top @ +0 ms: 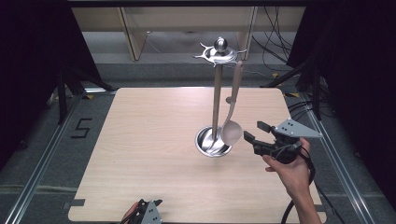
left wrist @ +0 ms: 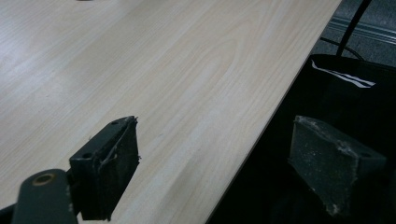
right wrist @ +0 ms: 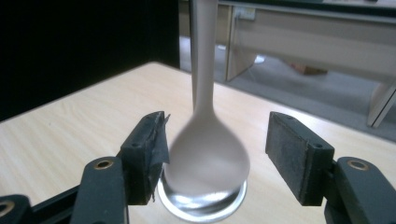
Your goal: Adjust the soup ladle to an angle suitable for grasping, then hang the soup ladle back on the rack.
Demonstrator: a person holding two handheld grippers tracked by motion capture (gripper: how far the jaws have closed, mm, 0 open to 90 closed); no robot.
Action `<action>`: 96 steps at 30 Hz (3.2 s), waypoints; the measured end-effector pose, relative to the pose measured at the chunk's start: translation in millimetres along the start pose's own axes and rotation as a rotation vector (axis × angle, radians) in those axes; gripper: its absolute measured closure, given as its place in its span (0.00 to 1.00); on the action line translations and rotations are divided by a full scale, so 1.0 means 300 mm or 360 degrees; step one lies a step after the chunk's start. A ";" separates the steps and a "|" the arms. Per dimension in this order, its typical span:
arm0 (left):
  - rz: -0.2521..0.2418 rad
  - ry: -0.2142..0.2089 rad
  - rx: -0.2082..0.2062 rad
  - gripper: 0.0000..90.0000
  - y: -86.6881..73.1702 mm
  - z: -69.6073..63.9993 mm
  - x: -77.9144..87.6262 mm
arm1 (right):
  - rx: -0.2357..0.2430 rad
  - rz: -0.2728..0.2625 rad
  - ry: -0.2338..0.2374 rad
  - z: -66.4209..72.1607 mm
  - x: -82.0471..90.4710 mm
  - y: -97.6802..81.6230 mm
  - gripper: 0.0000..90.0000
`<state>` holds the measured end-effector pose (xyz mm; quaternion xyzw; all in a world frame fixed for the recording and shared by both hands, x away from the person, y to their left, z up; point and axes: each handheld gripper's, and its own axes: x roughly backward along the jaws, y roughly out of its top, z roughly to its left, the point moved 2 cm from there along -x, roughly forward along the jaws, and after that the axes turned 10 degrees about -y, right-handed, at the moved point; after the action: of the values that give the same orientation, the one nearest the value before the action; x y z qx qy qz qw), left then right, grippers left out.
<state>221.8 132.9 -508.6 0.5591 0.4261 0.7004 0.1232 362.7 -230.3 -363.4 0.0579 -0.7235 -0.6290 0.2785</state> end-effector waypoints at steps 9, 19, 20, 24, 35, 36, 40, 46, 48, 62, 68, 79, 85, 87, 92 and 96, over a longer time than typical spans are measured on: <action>-0.0010 0.0009 0.0001 0.17 0.003 0.003 0.002 | -0.0048 0.0067 0.0045 -0.017 0.016 -0.078 0.37; -0.0008 0.0008 -0.0004 0.17 0.011 0.004 0.002 | -0.0070 0.0157 0.0056 -0.003 -0.018 -0.155 0.25; 0.0000 0.0019 -0.0016 0.17 0.010 0.005 0.001 | -0.0034 0.0130 0.0057 -0.008 -0.024 -0.158 0.25; -0.0009 0.0026 0.0003 0.17 0.008 0.007 0.003 | -0.0074 0.0186 0.0083 0.001 -0.024 -0.177 0.24; 0.0005 0.0015 -0.0015 0.17 0.009 0.003 0.005 | -0.0024 0.0186 0.0082 0.014 -0.014 -0.212 0.24; 0.0005 0.0031 -0.0025 0.17 0.010 0.005 0.008 | -0.0056 0.0219 0.0067 0.016 -0.009 -0.219 0.24; -0.0027 0.0020 -0.0013 0.17 0.012 -0.002 0.004 | -0.0077 0.0232 0.0082 0.002 -0.008 -0.245 0.24; -0.0013 0.0035 -0.0024 0.17 0.006 -0.002 0.015 | -0.0125 0.0287 0.0082 -0.018 0.013 -0.277 0.24; -0.0001 0.0017 -0.0031 0.17 0.006 0.001 0.019 | -0.0089 0.0273 0.0075 -0.024 0.015 -0.286 0.24; -0.0020 0.0038 -0.0024 0.17 0.004 0.000 0.015 | -0.0074 0.0308 0.0108 -0.002 0.027 -0.327 0.24; -0.0017 0.0035 -0.0024 0.17 0.004 -0.001 0.015 | -0.0090 0.0336 0.0110 0.002 0.042 -0.342 0.24; -0.0016 0.0020 -0.0014 0.17 0.003 -0.003 0.012 | -0.0107 0.0349 0.0110 0.004 0.069 -0.372 0.24; -0.0018 0.0039 -0.0027 0.17 0.004 -0.001 0.014 | -0.0037 0.0331 0.0125 0.010 0.080 -0.382 0.23; -0.0017 0.0038 -0.0025 0.17 0.003 -0.001 0.014 | -0.0032 0.0321 0.0140 0.015 0.081 -0.384 0.22; -0.0019 0.0039 -0.0025 0.17 0.003 -0.001 0.015 | -0.0018 0.0344 0.0160 0.037 0.093 -0.388 0.22; -0.0019 0.0039 -0.0025 0.17 0.003 -0.001 0.014 | -0.0009 0.0347 0.0179 0.049 0.096 -0.394 0.22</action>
<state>220.3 135.0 -504.9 0.5471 0.4254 0.7098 0.1265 299.9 -253.8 -466.1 0.0133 -0.7069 -0.5927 0.3857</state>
